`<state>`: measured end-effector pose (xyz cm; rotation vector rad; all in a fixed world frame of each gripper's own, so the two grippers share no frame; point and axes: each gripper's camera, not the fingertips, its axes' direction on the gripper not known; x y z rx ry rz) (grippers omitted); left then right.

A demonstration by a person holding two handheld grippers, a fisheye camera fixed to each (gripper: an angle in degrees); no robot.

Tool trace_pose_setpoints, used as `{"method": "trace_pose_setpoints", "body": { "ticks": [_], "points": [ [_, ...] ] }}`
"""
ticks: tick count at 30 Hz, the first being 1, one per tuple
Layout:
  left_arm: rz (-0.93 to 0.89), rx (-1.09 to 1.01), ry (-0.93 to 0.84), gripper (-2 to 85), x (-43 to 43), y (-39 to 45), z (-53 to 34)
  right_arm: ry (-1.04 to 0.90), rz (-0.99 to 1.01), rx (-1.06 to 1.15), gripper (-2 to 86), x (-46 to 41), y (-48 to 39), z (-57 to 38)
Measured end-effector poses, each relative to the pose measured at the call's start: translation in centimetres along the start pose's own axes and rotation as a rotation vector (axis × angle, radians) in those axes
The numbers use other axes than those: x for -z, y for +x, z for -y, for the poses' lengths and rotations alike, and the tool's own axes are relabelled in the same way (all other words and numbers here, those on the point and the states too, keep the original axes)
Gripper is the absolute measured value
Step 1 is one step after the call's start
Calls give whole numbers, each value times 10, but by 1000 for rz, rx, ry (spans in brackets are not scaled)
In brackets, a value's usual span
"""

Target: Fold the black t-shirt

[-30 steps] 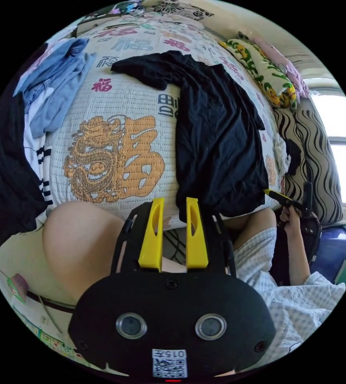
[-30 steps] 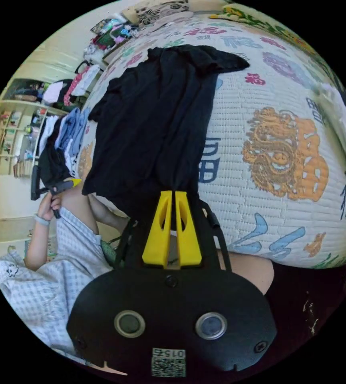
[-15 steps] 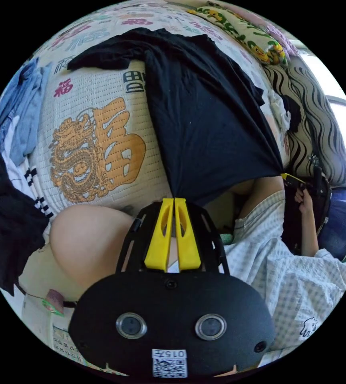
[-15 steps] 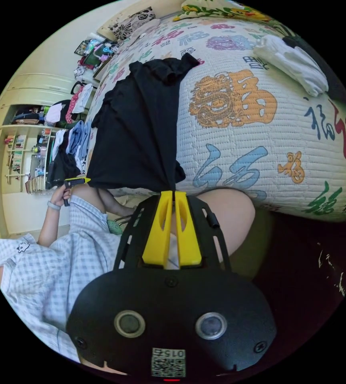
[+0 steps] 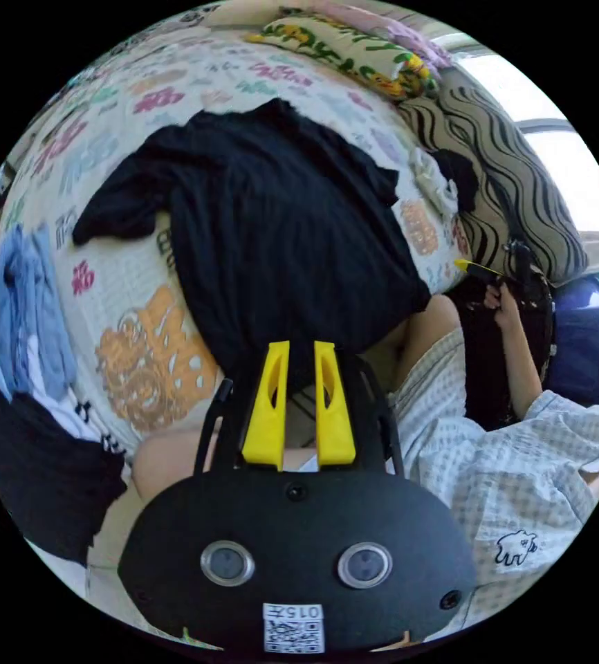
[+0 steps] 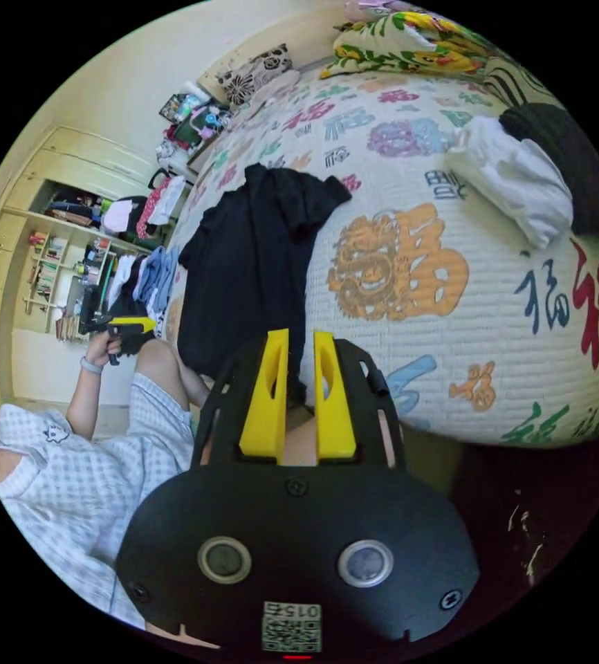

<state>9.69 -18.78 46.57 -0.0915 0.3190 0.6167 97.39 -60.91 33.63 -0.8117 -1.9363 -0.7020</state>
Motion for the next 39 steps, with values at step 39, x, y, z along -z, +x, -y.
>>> {"method": "trace_pose_setpoints", "body": {
  "ticks": [39],
  "points": [
    [-6,-347,259,90,-138,169,234,-503,-270,474,7,-141,-54,347]
  ]
}}
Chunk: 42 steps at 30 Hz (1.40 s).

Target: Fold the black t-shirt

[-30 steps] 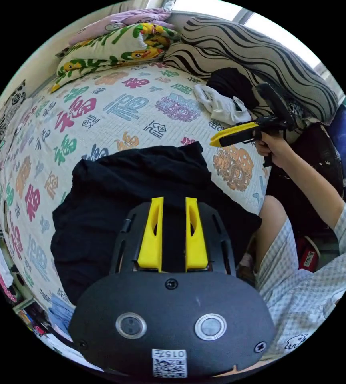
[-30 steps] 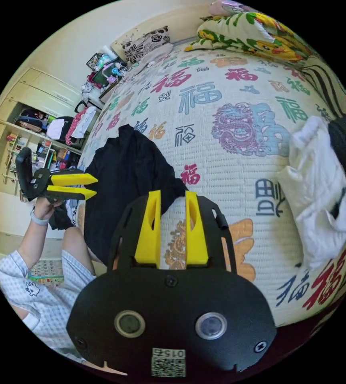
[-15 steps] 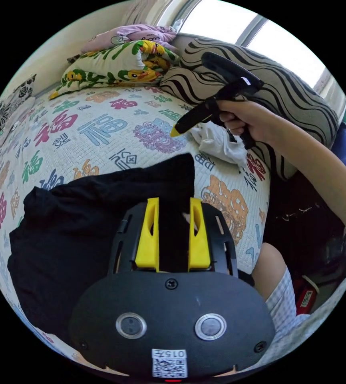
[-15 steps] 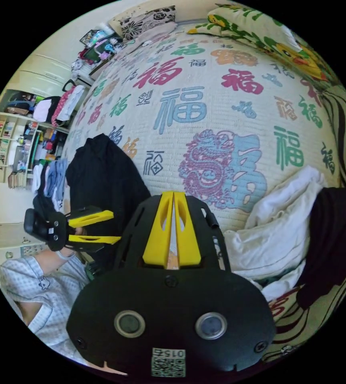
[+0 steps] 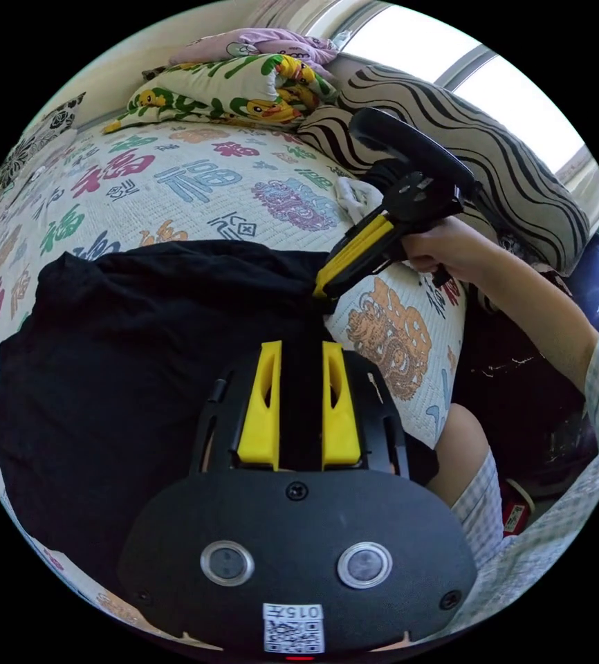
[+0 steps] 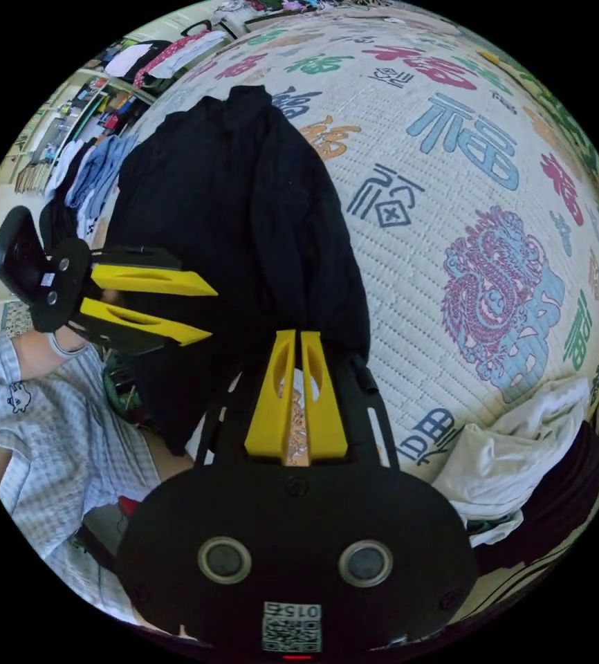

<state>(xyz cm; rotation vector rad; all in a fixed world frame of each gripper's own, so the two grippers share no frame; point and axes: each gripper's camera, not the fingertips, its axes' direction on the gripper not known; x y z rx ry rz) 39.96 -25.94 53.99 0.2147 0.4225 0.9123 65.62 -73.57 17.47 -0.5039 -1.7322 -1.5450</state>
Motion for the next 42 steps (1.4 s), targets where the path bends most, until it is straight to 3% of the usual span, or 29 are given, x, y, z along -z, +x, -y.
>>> {"method": "trace_pose_setpoints", "body": {
  "ticks": [4,13,18,21,23,27,29,32,35,42],
  "points": [
    [-10,-12,-13,91,8,-5,1,98,88,-69,-4,21,22,12],
    [-19,-1,-48,87,23,-24,-12,276,-20,-447,10,35,97,45],
    [-80,7,-42,86,53,-45,-22,278,-19,-470,49,0,101,66],
    [-95,10,-7,86,84,-58,-33,135,-53,-432,18,-35,100,80],
    [-99,22,32,86,118,-72,-52,27,-227,-468,-3,-60,96,86],
    [18,121,136,94,202,-115,-110,224,-149,-515,1,-54,86,73],
    [204,312,192,104,271,-165,-168,339,-100,-515,12,-50,69,64],
    [351,615,202,115,338,-232,-252,450,-65,-373,29,-52,23,79],
    [329,773,167,118,367,-274,-316,400,42,-120,50,-71,-40,138],
    [142,781,232,116,366,-316,-368,177,184,257,78,-156,-203,294]
  ]
}}
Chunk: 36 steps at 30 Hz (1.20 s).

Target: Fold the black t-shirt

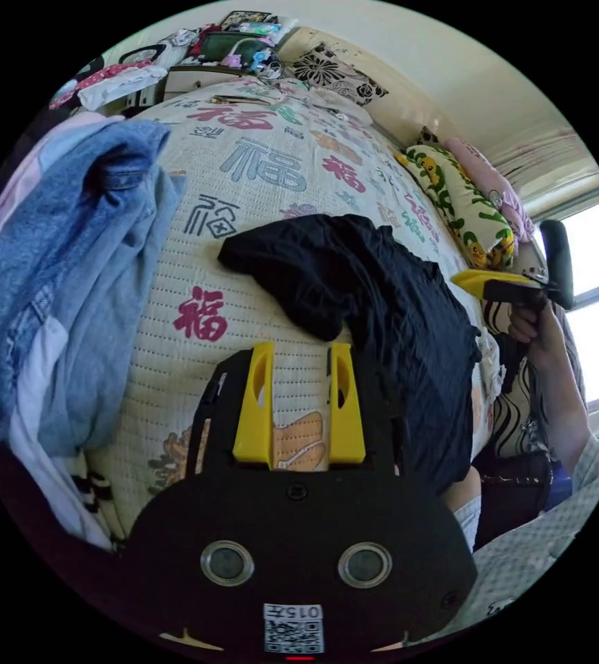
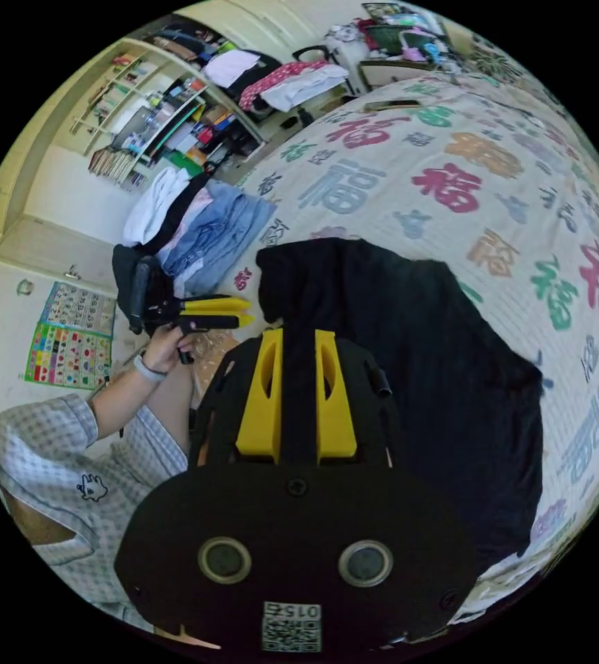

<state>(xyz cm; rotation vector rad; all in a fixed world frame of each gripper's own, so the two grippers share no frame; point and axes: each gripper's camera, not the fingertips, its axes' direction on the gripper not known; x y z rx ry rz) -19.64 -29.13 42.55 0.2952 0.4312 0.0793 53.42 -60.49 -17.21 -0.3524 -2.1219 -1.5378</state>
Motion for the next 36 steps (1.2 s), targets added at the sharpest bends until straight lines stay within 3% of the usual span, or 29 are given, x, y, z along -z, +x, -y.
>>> {"method": "trace_pose_setpoints", "body": {
  "ticks": [6,10,12,17,21,25,30,32,36],
  "points": [
    [-59,-51,111,62,12,-27,1,-168,-74,81,80,-115,-59,96],
    [-168,-18,117,7,27,-56,2,-295,-193,40,4,-176,-55,114],
    [-138,-44,125,1,44,-62,1,-252,-163,17,-4,-179,-49,110],
    [-4,-130,196,-3,100,-68,-4,193,312,-171,-7,-147,-8,79],
    [82,-118,183,2,111,-77,-9,161,264,-305,-7,-166,12,60],
    [67,-70,78,33,103,-91,-12,144,282,-242,-5,-164,0,22],
    [-87,-68,112,61,118,-89,-26,46,81,-220,3,-145,-22,-74],
    [-255,-168,-18,64,115,-72,-34,60,56,-303,21,-136,-29,-144],
    [-231,-264,-192,76,106,-38,-62,115,27,-517,58,-131,-39,-262]
  ]
}}
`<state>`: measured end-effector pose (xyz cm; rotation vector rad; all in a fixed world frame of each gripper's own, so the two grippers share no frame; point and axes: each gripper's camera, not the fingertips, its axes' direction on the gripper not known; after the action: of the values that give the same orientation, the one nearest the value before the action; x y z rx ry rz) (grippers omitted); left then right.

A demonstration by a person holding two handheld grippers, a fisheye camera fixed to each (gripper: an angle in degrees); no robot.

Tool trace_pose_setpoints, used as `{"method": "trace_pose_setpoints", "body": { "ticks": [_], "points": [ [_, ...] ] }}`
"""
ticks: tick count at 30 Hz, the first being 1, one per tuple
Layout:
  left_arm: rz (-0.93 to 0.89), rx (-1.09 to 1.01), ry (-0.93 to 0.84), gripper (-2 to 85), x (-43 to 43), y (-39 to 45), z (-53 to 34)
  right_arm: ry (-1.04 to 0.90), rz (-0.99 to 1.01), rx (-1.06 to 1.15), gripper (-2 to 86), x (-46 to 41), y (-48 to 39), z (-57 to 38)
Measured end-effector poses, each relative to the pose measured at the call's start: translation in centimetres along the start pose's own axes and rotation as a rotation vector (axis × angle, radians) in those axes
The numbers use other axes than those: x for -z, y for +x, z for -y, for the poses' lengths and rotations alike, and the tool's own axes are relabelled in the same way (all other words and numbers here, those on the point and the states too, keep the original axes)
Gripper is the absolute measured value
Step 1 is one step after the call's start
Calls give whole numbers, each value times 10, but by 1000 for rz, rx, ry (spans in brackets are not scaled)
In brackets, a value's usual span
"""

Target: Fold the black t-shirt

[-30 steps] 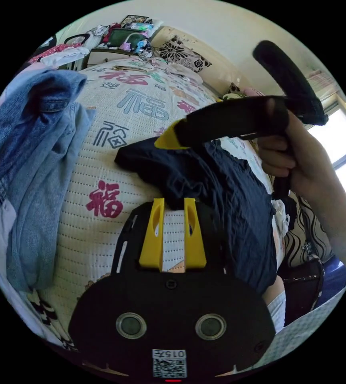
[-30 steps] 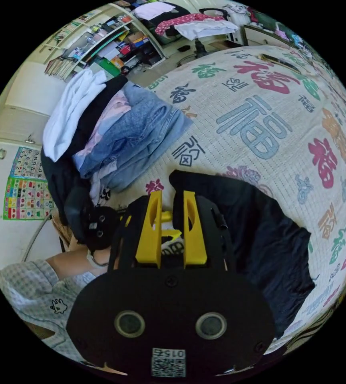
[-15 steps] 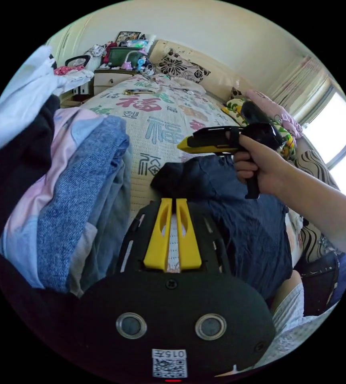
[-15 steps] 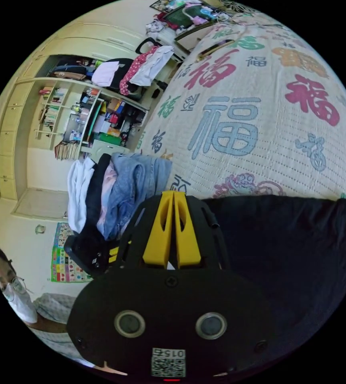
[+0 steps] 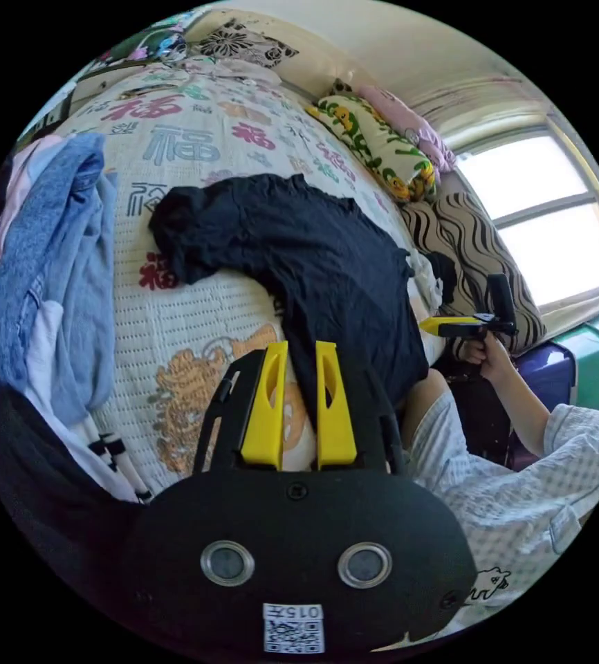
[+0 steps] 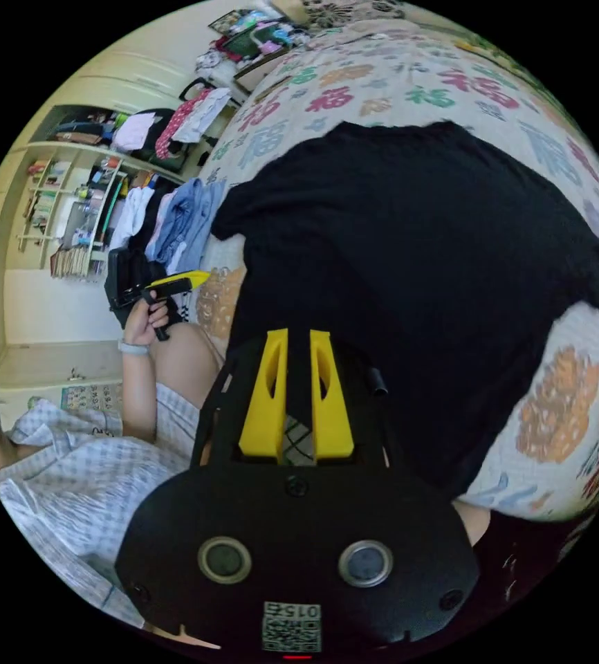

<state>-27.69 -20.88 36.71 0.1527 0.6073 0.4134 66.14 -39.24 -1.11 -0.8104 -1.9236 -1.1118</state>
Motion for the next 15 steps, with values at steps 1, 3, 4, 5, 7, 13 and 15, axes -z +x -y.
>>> {"method": "trace_pose_setpoints", "body": {
  "ticks": [1,3,4,5,7,13,15],
  "points": [
    [27,-11,-43,83,-9,15,-10,38,-68,-84,60,6,16,-34],
    [58,-29,-111,98,-26,38,-25,88,-178,-218,60,13,39,-81],
    [82,-41,-165,109,-38,53,-35,108,-232,-279,60,15,50,-108],
    [130,-46,-219,113,-51,68,-44,106,-289,-330,61,15,58,-129],
    [237,-56,-259,114,-67,87,-53,86,-330,-345,66,11,66,-150],
    [396,-60,-413,102,-133,114,-47,1,-449,-316,78,-23,88,-168],
    [433,-60,-436,103,-152,119,-45,-20,-480,-312,78,-31,89,-170]
  ]
}}
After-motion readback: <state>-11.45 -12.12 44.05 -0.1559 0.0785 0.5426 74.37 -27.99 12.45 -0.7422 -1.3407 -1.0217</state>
